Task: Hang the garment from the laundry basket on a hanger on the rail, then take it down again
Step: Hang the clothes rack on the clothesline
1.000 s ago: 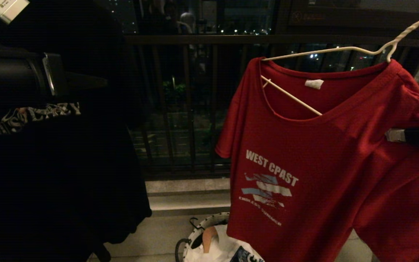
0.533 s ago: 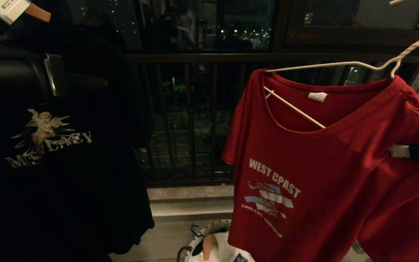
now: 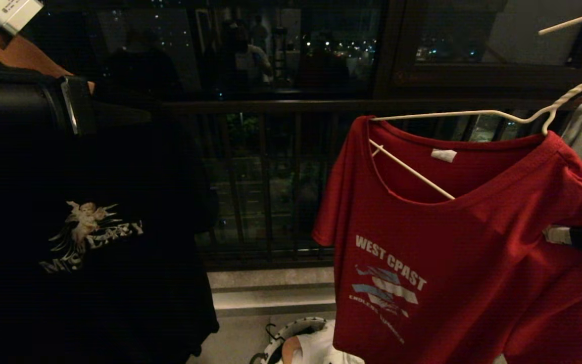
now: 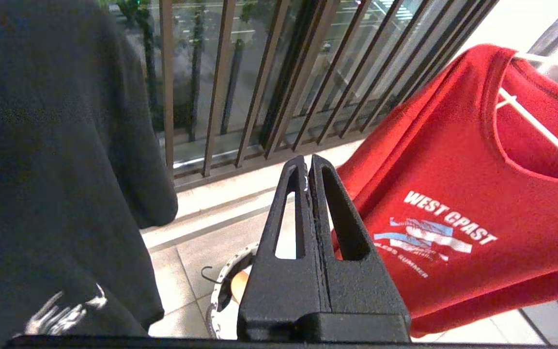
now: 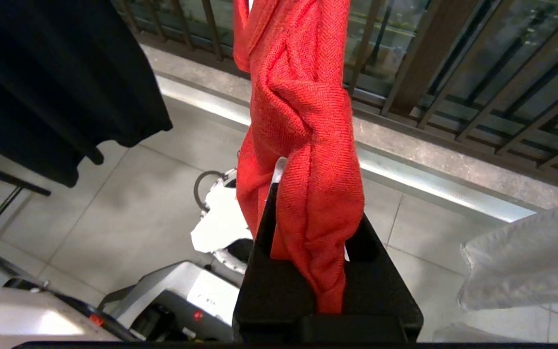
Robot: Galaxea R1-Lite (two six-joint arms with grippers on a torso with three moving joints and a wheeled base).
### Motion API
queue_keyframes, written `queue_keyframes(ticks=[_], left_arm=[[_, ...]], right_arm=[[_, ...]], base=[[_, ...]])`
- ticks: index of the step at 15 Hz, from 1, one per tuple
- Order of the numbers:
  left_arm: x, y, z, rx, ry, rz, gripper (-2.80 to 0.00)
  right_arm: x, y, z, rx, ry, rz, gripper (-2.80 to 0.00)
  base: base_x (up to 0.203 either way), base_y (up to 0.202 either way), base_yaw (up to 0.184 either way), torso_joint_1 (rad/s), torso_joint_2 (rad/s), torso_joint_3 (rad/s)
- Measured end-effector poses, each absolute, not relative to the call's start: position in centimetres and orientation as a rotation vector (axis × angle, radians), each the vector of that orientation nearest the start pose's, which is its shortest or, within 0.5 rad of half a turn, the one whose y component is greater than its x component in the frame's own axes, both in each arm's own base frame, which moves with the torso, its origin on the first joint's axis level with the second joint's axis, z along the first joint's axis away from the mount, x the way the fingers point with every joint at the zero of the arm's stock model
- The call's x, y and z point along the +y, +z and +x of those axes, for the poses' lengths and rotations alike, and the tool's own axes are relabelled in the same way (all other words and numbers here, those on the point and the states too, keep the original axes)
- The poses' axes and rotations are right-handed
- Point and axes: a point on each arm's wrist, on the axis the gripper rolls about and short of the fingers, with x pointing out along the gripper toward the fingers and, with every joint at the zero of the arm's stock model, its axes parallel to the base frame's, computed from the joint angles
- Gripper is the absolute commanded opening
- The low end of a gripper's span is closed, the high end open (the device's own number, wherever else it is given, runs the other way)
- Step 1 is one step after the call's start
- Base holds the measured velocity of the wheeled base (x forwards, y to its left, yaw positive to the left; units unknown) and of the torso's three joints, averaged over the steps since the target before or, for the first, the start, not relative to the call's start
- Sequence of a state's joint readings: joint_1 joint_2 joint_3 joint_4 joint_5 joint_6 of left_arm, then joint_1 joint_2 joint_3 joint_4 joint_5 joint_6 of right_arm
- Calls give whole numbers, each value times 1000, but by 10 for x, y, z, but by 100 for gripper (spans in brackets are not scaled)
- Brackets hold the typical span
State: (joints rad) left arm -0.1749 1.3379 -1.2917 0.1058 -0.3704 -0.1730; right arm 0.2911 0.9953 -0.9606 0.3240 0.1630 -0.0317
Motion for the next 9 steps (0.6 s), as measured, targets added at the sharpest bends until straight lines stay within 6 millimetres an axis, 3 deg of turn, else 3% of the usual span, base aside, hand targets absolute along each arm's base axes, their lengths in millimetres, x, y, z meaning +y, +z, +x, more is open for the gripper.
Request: queue_keyframes(ticks=[2, 9], left_arm=[[-44, 344, 204, 201, -529, -183, -280], [-44, 344, 204, 202, -530, -184, -280]], right_arm=[[34, 280, 101, 366, 455, -54, -280], [34, 284, 101, 232, 435, -25, -280]], base=[[0, 0, 0, 177, -378, -203], [0, 0, 0, 9, -18, -9]])
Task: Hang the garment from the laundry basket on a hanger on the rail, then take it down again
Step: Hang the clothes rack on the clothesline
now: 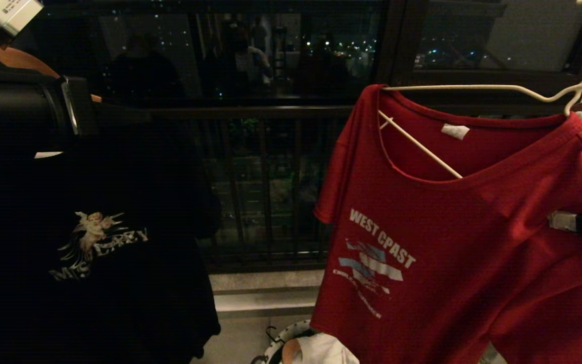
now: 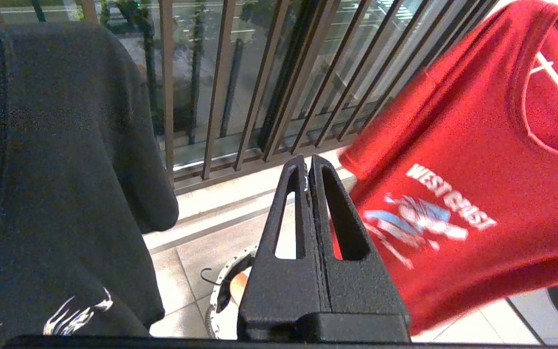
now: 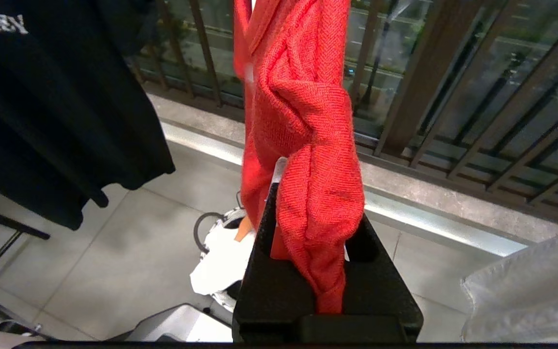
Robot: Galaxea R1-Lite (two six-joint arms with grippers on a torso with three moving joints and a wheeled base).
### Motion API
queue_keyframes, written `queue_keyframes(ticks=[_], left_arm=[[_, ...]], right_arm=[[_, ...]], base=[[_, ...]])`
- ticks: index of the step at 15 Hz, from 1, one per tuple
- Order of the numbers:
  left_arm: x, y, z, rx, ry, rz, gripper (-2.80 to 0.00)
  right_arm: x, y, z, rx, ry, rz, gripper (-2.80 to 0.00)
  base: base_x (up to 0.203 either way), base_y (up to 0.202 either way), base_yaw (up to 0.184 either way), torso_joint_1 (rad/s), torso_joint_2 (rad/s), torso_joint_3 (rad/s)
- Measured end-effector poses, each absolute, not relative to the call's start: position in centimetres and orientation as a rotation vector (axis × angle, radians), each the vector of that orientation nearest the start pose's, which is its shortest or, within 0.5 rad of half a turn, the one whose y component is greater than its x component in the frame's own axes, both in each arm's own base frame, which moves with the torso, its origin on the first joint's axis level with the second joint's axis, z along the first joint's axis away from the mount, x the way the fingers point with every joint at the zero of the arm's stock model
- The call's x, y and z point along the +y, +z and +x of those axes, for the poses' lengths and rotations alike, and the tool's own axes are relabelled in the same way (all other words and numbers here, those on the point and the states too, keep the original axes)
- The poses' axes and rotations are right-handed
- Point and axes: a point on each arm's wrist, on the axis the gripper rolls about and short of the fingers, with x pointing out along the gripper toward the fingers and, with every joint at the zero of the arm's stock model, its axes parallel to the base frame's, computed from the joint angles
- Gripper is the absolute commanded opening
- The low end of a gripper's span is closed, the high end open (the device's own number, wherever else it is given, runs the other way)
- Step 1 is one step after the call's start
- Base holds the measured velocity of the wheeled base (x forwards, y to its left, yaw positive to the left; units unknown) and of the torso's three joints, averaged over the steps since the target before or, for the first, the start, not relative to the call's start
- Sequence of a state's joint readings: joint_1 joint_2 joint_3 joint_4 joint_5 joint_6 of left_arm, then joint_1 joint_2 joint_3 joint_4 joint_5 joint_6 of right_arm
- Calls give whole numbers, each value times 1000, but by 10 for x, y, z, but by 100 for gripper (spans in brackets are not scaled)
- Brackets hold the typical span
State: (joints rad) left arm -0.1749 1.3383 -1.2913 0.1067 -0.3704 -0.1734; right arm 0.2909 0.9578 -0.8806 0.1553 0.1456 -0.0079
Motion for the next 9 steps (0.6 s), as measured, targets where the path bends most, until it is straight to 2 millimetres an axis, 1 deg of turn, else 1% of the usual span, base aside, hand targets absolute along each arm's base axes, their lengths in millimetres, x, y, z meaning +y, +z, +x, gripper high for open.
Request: queue_keyframes(ticks=[4, 9], left_arm=[[-44, 343, 204, 202, -529, -184, -280], [-44, 344, 204, 201, -527, -184, -280]], right_arm=[[36, 300, 111, 192, 406, -27, -280], [41, 326, 132, 142, 376, -32, -280]], base=[[0, 0, 0, 0, 0, 0], [0, 0, 0, 0, 0, 0]])
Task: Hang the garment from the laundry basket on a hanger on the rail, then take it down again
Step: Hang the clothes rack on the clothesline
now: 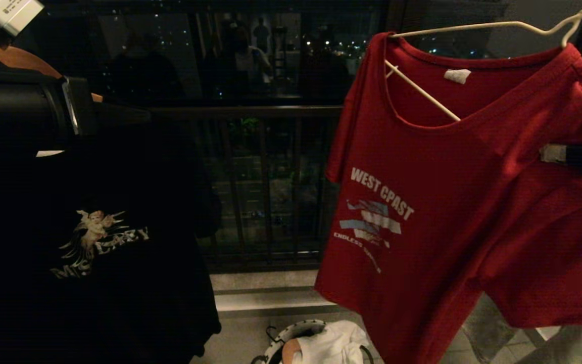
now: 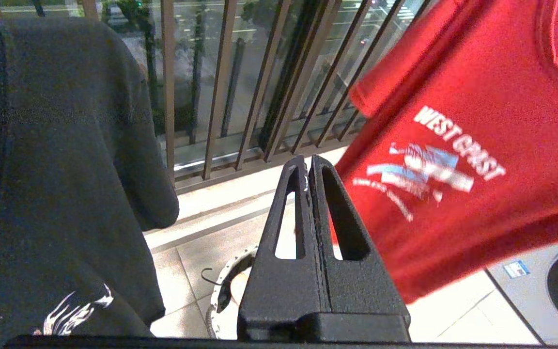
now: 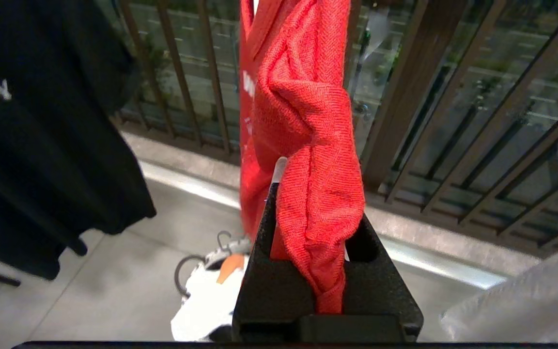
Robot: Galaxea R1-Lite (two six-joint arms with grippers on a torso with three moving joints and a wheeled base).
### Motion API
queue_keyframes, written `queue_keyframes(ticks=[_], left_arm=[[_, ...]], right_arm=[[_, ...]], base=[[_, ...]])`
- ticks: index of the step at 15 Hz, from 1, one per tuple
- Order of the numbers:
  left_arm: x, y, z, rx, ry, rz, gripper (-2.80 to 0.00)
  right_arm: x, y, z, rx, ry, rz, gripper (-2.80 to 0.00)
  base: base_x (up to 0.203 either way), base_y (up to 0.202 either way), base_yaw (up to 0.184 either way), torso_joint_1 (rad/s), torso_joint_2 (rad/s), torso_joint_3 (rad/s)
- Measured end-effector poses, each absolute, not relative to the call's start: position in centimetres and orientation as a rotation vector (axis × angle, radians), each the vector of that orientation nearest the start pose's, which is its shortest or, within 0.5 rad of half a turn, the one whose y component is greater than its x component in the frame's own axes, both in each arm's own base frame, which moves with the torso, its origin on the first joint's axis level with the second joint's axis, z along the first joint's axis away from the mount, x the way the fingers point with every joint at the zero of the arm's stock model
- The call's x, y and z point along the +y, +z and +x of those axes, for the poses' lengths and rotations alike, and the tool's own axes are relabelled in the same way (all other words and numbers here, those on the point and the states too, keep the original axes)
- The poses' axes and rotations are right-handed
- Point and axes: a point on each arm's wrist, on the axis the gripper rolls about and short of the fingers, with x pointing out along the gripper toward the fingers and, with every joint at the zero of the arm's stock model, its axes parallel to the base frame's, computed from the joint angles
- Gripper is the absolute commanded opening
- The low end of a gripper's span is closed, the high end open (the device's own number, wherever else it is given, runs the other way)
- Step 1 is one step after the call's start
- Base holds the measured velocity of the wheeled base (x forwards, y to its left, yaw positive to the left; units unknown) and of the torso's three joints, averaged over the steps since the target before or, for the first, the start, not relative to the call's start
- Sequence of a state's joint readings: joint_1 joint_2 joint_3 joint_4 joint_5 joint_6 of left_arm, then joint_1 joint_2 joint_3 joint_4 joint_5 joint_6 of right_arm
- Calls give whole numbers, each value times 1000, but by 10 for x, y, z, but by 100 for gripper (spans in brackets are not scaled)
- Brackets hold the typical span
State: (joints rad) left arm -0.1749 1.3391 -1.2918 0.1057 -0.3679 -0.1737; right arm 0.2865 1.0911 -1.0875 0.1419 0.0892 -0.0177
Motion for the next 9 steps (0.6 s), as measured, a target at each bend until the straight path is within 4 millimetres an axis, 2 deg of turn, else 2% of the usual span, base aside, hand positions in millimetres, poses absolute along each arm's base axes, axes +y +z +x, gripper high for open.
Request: queue_keyframes(ticks=[4, 9], left_arm=[[-44, 344, 204, 200, -527, -185, -280], [-44, 344, 205, 200, -526, -185, -280]], right_arm=[[37, 338, 153, 132, 317, -44, -280], [35, 340, 176, 148, 280, -72, -280]], base=[[0, 0, 0, 0, 0, 0], [0, 0, 0, 0, 0, 0]])
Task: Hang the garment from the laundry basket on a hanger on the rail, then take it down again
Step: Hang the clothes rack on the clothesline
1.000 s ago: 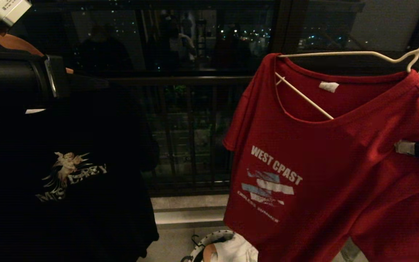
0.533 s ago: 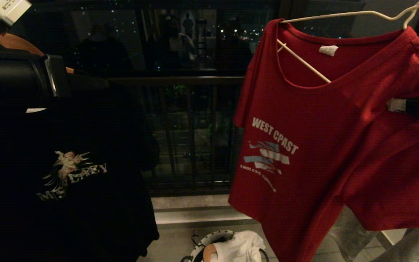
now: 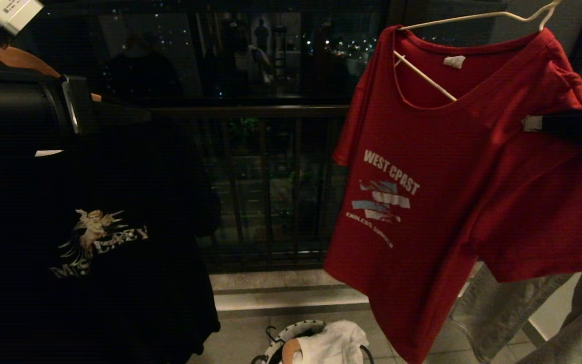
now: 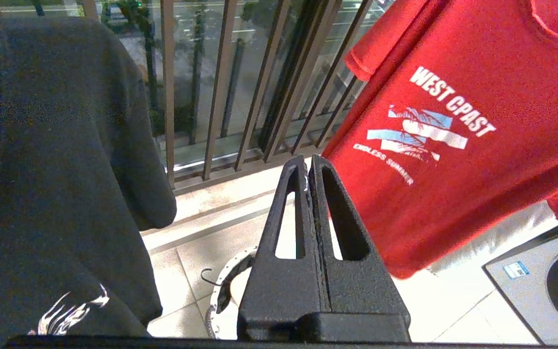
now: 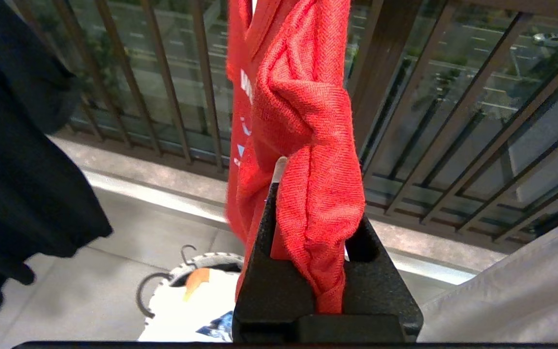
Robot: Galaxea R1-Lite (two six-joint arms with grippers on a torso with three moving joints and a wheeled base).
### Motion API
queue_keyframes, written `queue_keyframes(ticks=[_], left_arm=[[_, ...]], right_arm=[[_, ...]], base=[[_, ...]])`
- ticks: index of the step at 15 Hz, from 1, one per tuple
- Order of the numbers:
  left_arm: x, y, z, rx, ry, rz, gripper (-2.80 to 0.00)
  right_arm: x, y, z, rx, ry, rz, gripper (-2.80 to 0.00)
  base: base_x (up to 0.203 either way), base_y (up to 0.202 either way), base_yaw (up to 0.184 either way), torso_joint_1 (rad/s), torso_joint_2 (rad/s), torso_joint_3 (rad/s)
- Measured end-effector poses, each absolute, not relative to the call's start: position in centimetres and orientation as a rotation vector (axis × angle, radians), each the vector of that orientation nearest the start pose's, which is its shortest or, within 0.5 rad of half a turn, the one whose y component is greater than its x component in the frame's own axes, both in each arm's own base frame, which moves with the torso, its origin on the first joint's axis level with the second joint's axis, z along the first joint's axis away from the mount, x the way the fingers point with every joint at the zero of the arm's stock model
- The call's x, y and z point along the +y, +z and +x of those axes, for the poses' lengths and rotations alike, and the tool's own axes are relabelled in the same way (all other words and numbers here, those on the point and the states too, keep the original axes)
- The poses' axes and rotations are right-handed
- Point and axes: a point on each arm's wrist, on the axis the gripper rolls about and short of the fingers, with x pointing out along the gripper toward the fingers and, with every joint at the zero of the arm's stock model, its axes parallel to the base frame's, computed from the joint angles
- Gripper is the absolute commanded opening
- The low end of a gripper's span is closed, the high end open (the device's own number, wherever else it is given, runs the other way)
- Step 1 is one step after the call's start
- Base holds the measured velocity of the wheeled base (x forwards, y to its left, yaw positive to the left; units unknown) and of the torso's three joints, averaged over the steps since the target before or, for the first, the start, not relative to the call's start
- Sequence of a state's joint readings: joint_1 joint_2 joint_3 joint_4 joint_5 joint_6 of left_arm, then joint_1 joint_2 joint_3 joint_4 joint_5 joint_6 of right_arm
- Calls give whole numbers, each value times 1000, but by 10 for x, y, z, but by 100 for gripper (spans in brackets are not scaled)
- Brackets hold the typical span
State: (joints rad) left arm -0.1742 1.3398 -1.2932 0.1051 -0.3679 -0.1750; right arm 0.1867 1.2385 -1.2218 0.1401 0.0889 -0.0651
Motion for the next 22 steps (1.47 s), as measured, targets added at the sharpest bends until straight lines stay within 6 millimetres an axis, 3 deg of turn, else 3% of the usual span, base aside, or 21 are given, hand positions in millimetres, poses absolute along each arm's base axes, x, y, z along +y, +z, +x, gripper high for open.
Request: queue_keyframes(ticks=[10, 22], left_arm=[[-44, 344, 205, 199, -524, -185, -280], [-44, 344, 204, 198, -524, -185, -280]], right_arm=[[37, 337, 198, 177, 275, -118, -280], [38, 326, 201, 214, 278, -129, -280]], base=[[0, 0, 0, 0, 0, 0], [0, 0, 0, 0, 0, 0]])
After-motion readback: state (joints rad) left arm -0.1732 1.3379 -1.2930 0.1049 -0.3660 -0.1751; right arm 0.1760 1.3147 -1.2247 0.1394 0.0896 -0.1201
